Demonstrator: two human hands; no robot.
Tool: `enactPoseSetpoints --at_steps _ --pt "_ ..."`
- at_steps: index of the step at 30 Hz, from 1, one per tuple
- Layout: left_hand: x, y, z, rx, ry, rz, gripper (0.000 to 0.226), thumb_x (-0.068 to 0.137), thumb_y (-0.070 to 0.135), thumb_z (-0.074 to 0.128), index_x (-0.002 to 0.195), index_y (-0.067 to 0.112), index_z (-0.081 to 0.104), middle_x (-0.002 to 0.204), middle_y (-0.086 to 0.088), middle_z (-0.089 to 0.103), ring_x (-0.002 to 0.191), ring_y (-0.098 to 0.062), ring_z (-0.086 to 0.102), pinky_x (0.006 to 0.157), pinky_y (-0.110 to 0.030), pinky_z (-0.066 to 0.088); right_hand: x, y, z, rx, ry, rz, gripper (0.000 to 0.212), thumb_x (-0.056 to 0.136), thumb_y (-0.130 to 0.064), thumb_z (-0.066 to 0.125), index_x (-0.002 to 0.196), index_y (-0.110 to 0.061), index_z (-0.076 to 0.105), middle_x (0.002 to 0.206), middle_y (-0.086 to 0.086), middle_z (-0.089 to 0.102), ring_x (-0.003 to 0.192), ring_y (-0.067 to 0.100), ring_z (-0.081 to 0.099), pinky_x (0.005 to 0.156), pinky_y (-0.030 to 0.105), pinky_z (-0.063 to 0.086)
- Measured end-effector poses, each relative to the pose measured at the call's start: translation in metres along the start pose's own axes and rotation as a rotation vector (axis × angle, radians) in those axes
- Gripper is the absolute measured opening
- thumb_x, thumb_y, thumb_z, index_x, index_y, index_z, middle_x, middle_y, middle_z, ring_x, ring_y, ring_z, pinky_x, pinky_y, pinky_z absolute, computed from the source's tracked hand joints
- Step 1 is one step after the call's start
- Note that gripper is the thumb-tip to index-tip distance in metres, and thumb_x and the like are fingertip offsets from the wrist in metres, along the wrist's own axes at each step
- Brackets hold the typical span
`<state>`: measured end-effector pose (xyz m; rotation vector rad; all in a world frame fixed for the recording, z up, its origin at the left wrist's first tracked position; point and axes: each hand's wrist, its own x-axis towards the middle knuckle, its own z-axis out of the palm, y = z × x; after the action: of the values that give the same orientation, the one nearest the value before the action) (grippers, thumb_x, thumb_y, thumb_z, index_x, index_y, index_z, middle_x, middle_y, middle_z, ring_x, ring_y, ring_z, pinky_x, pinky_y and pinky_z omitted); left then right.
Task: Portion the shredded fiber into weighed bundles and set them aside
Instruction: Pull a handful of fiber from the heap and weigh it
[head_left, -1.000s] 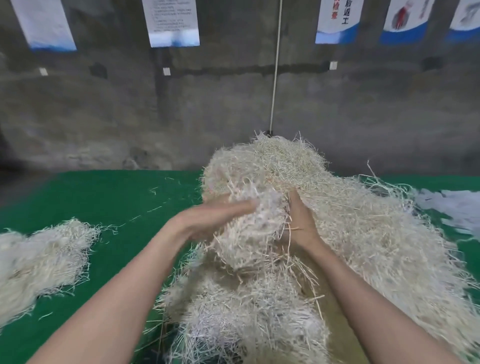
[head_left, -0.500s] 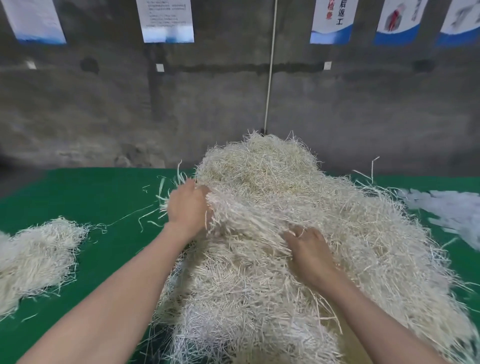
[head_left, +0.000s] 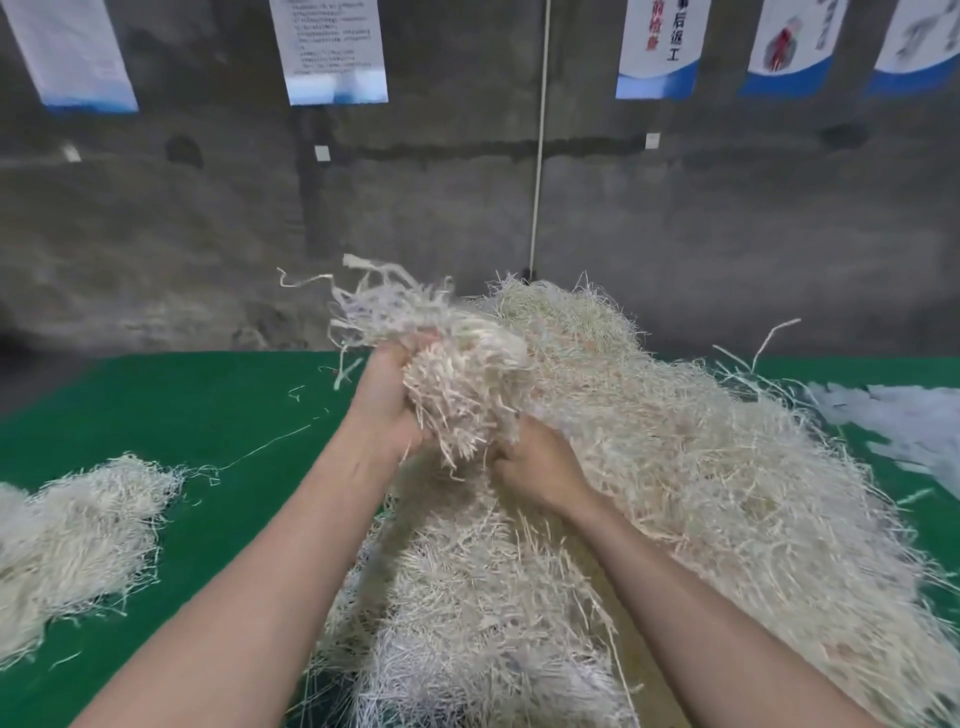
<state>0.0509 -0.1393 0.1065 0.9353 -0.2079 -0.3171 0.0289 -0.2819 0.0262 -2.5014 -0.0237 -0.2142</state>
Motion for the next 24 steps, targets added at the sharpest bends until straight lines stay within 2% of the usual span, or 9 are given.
enactPoseSetpoints --at_steps 3,7,9,12,15,17,20,22,24 --pt "0.004 0.004 -0.01 -0.097 0.08 0.025 0.01 0.074 0.015 0.056 0.082 0.008 0.057 0.072 -0.013 0.068 0.062 -0.027 0.067 0.065 -0.046 0.059 -0.013 0.039 0.013 -0.146 0.004 0.118 0.02 0.091 -0.02 0.057 0.108 -0.027 0.049 0.081 -0.005 0.061 0.067 0.011 0.064 0.059 0.025 0.054" --pt "0.011 0.007 -0.037 -0.242 0.275 0.042 0.021 0.086 0.015 0.047 0.102 0.005 0.058 0.093 -0.014 0.066 0.067 -0.025 0.065 0.056 -0.033 0.056 -0.039 0.085 0.008 -0.469 -0.127 0.25 0.049 0.091 -0.018 0.052 0.137 -0.012 0.037 0.112 0.007 0.065 0.107 0.025 0.059 0.099 0.032 0.04" --pt "0.013 0.001 -0.042 -0.141 0.357 0.022 0.022 0.084 0.017 0.052 0.103 0.007 0.06 0.1 -0.014 0.064 0.072 -0.025 0.067 0.055 -0.032 0.054 -0.047 0.078 -0.001 -0.321 -0.193 0.28 0.072 0.088 -0.026 0.06 0.148 -0.014 0.022 0.131 0.007 0.056 0.118 0.024 0.053 0.104 0.032 0.037" --pt "0.015 -0.003 -0.034 -0.022 0.409 -0.02 0.057 0.066 0.02 0.066 0.121 0.013 0.054 0.134 -0.015 0.049 0.116 -0.035 0.054 0.088 -0.052 0.048 -0.046 0.039 -0.039 -0.031 -0.188 0.192 0.096 0.07 -0.046 0.076 0.146 -0.03 0.019 0.134 -0.002 0.049 0.105 0.017 0.056 0.078 0.021 0.048" --pt "0.009 0.002 -0.022 -0.059 0.347 0.011 0.073 0.049 0.016 0.069 0.121 0.014 0.052 0.135 -0.015 0.048 0.112 -0.036 0.056 0.089 -0.055 0.048 -0.029 0.002 -0.064 -0.241 0.033 -0.011 0.118 0.047 -0.068 0.069 0.145 -0.037 0.009 0.14 -0.008 0.038 0.126 0.02 0.039 0.105 0.037 0.031" --pt "0.007 0.003 -0.013 -0.091 0.275 -0.01 0.082 0.038 0.019 0.07 0.118 0.011 0.056 0.128 -0.017 0.054 0.104 -0.035 0.061 0.085 -0.054 0.051 -0.014 -0.025 -0.057 -0.109 0.045 -0.081 0.127 0.047 -0.062 0.072 0.145 -0.041 -0.005 0.149 -0.012 0.022 0.139 0.022 0.022 0.113 0.045 0.011" --pt "0.008 0.007 -0.012 -0.166 0.185 0.002 0.07 0.047 0.026 0.067 0.114 0.009 0.062 0.115 -0.018 0.066 0.098 -0.034 0.066 0.085 -0.05 0.051 0.004 -0.033 -0.021 0.358 -0.067 -0.004 0.094 0.077 -0.018 0.073 0.148 -0.031 0.013 0.139 -0.007 0.038 0.11 0.024 0.057 0.094 0.041 0.051" --pt "0.01 0.018 -0.02 -0.318 0.14 0.086 0.043 0.066 0.025 0.058 0.105 0.008 0.065 0.105 -0.018 0.069 0.087 -0.032 0.069 0.077 -0.046 0.054 0.007 -0.014 -0.002 0.405 -0.047 0.094 0.054 0.087 -0.014 0.062 0.137 -0.011 0.042 0.13 0.009 0.053 0.091 0.02 0.061 0.076 0.026 0.05" --pt "0.01 0.023 -0.031 -0.293 0.146 0.147 0.032 0.082 0.022 0.051 0.107 0.005 0.063 0.109 -0.02 0.067 0.092 -0.033 0.068 0.077 -0.047 0.055 0.008 0.006 0.004 0.309 0.046 0.124 0.03 0.092 -0.007 0.054 0.122 -0.007 0.057 0.116 0.011 0.062 0.082 0.019 0.062 0.062 0.026 0.047"
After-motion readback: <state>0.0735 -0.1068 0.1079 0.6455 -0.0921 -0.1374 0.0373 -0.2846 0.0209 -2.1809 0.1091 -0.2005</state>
